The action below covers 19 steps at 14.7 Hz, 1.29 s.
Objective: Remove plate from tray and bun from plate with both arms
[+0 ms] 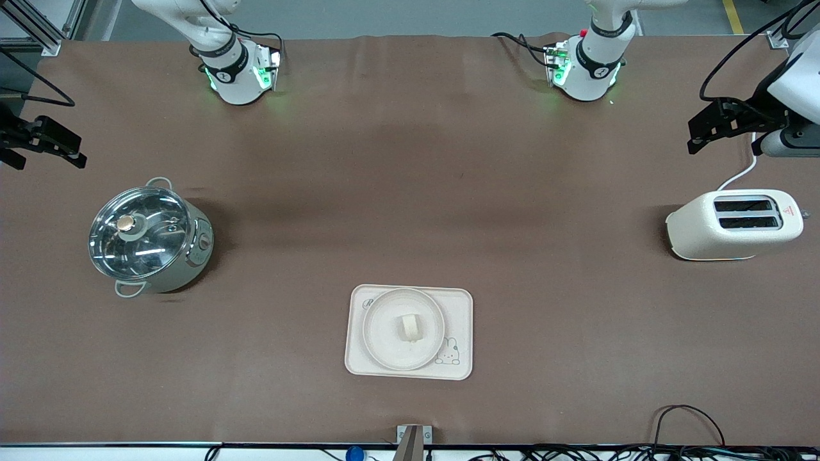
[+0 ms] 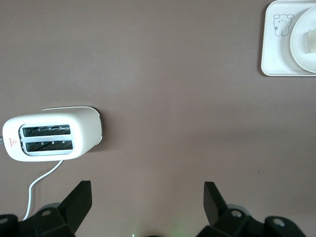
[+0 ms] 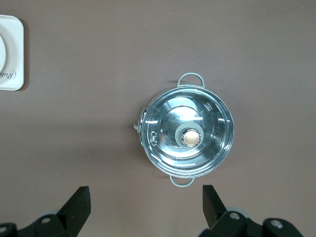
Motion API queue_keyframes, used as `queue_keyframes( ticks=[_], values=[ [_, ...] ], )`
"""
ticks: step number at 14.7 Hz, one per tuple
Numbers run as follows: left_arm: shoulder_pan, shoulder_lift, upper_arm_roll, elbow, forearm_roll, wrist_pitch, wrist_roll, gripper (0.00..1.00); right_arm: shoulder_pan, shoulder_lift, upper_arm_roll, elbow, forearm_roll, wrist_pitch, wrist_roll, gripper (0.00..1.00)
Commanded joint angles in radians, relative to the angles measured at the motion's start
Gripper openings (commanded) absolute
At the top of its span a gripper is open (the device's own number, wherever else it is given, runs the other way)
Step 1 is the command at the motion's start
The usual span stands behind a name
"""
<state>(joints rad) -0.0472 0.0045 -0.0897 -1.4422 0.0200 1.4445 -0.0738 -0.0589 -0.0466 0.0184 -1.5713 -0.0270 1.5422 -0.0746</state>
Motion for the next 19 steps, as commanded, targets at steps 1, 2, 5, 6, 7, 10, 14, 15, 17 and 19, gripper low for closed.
queue_keyframes(
  ticks=[1,2,5,6,7,10,14,15,17,19],
  values=[
    [0.01,-0.015,-0.01,0.0,0.008,-0.007,0.017,1.0,0.01,-0.015,0.006,-0.018,-0.011,0.004,-0.005,1.0],
    [0.01,-0.014,-0.01,0.002,0.009,-0.007,0.016,1.0,0.014,-0.015,0.006,-0.018,-0.011,0.0,-0.002,1.0],
    [0.01,-0.012,-0.01,0.002,0.015,-0.007,0.012,1.0,0.017,-0.015,0.008,-0.018,-0.011,-0.002,-0.001,1.0],
    [0.009,-0.011,-0.01,0.003,0.014,-0.006,0.012,1.0,0.018,-0.015,0.008,-0.018,-0.011,-0.002,-0.001,1.0],
    [0.006,-0.009,-0.01,0.003,0.012,-0.006,0.005,1.0,0.019,-0.015,0.008,-0.018,-0.01,0.001,0.001,1.0],
    [0.006,-0.003,-0.01,0.002,0.011,-0.006,0.008,1.0,0.028,-0.013,0.008,-0.018,-0.005,0.003,0.006,1.0],
    [0.006,-0.003,-0.01,0.0,0.005,-0.007,0.016,1.0,0.074,0.019,0.008,-0.027,0.123,0.093,0.089,1.0],
    [0.001,-0.003,-0.01,-0.001,0.005,-0.007,0.012,1.0,0.106,0.06,0.008,-0.027,0.154,0.117,0.143,1.0],
    [0.0,-0.005,-0.012,-0.003,0.005,-0.007,0.005,1.0,0.175,0.143,0.008,-0.027,0.16,0.203,0.209,1.0],
    [0.0,-0.005,-0.012,-0.004,0.005,-0.007,0.011,1.0,0.227,0.215,0.008,-0.024,0.192,0.287,0.263,1.0]
  ],
)
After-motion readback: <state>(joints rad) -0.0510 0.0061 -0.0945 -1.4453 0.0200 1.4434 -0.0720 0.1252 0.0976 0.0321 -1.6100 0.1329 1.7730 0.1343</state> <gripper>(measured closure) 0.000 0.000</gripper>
